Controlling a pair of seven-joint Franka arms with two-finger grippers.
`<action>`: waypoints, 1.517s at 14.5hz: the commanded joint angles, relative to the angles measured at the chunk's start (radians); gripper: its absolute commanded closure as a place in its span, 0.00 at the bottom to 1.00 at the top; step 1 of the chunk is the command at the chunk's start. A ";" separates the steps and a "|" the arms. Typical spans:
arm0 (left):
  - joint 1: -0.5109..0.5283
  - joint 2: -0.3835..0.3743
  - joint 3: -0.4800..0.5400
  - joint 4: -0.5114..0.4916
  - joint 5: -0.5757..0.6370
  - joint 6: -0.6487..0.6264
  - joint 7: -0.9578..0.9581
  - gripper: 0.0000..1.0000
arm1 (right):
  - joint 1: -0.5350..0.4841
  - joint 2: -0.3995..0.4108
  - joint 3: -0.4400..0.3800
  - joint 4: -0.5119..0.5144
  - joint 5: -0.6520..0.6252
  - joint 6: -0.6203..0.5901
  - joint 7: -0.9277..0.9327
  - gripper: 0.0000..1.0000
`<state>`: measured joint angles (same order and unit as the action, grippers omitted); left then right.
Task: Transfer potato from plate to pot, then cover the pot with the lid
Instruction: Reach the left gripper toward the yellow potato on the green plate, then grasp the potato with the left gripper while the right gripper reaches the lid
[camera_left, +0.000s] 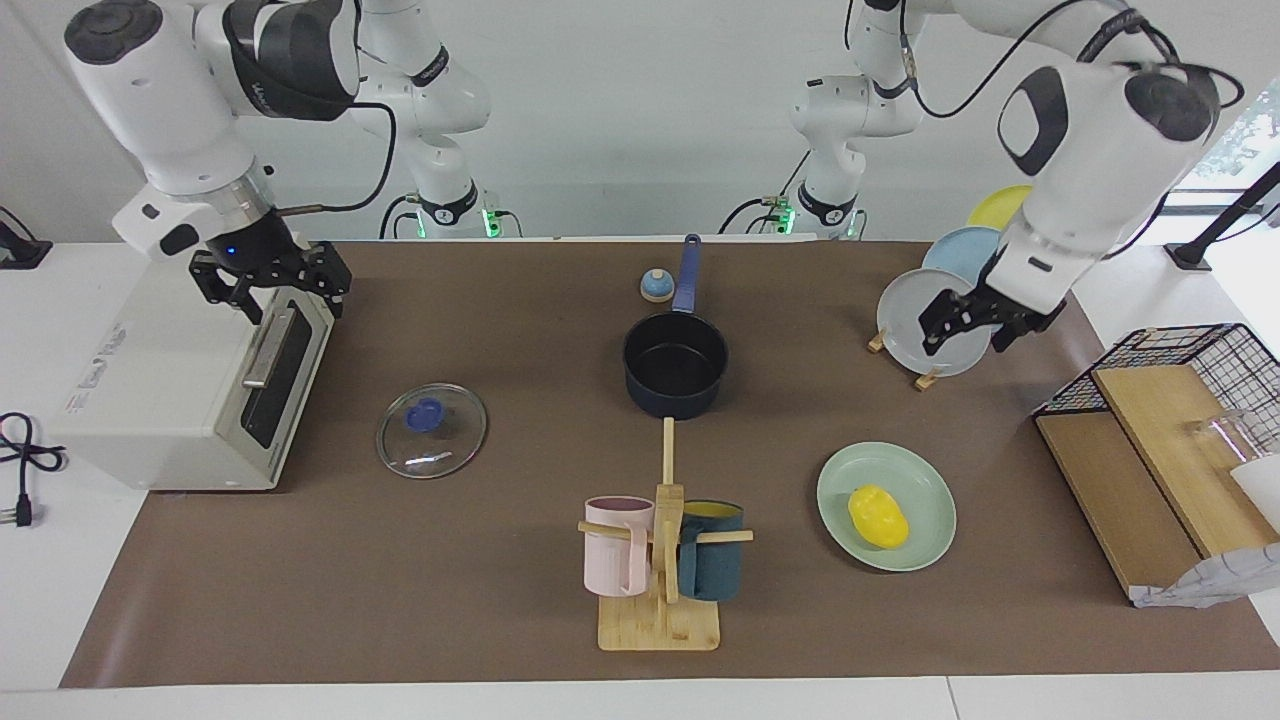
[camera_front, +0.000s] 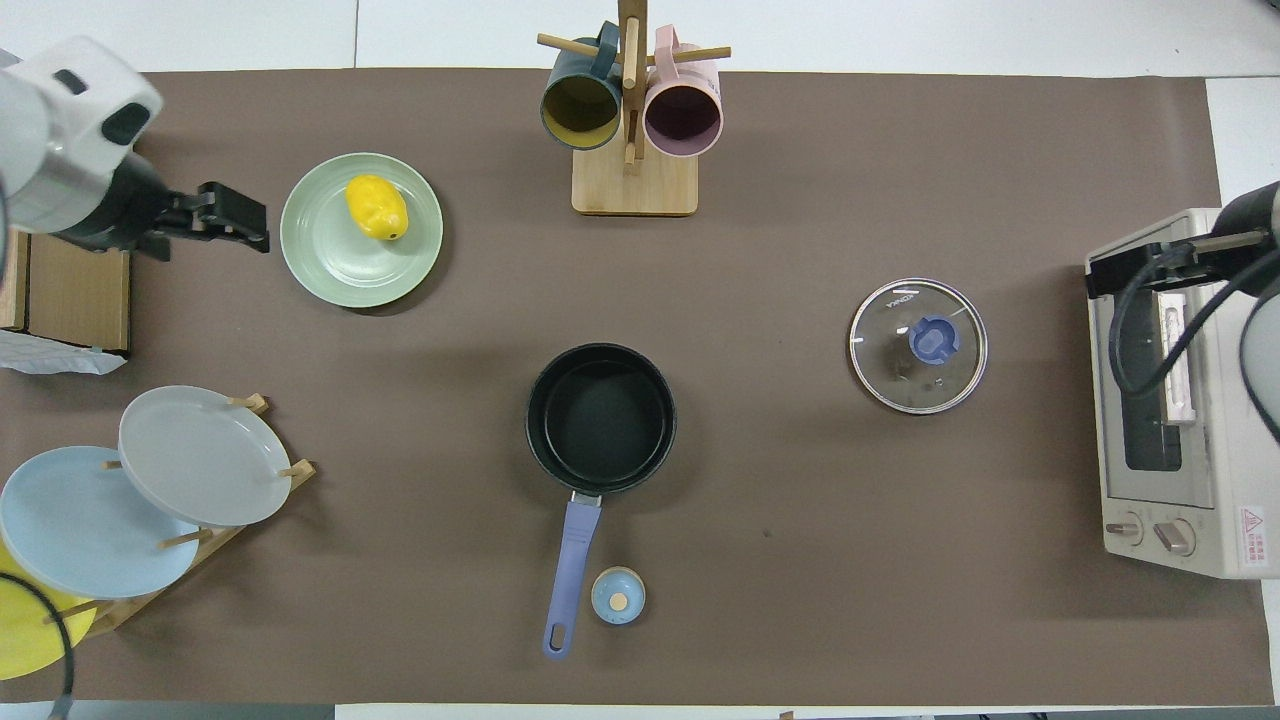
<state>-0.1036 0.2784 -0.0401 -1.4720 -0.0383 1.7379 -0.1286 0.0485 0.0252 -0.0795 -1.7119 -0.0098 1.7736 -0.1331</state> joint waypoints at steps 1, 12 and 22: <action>-0.024 0.226 0.008 0.168 -0.032 0.053 -0.049 0.00 | 0.002 0.018 0.006 -0.129 0.019 0.152 -0.006 0.00; -0.073 0.343 0.014 0.041 -0.040 0.376 -0.292 0.00 | 0.091 0.159 0.006 -0.379 0.031 0.556 0.009 0.00; -0.077 0.325 0.013 0.073 0.000 0.344 -0.279 1.00 | 0.126 0.193 0.006 -0.376 0.054 0.546 0.012 0.00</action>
<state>-0.1677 0.6326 -0.0378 -1.4163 -0.0522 2.1075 -0.4080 0.1565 0.2190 -0.0755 -2.0842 0.0267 2.3103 -0.1263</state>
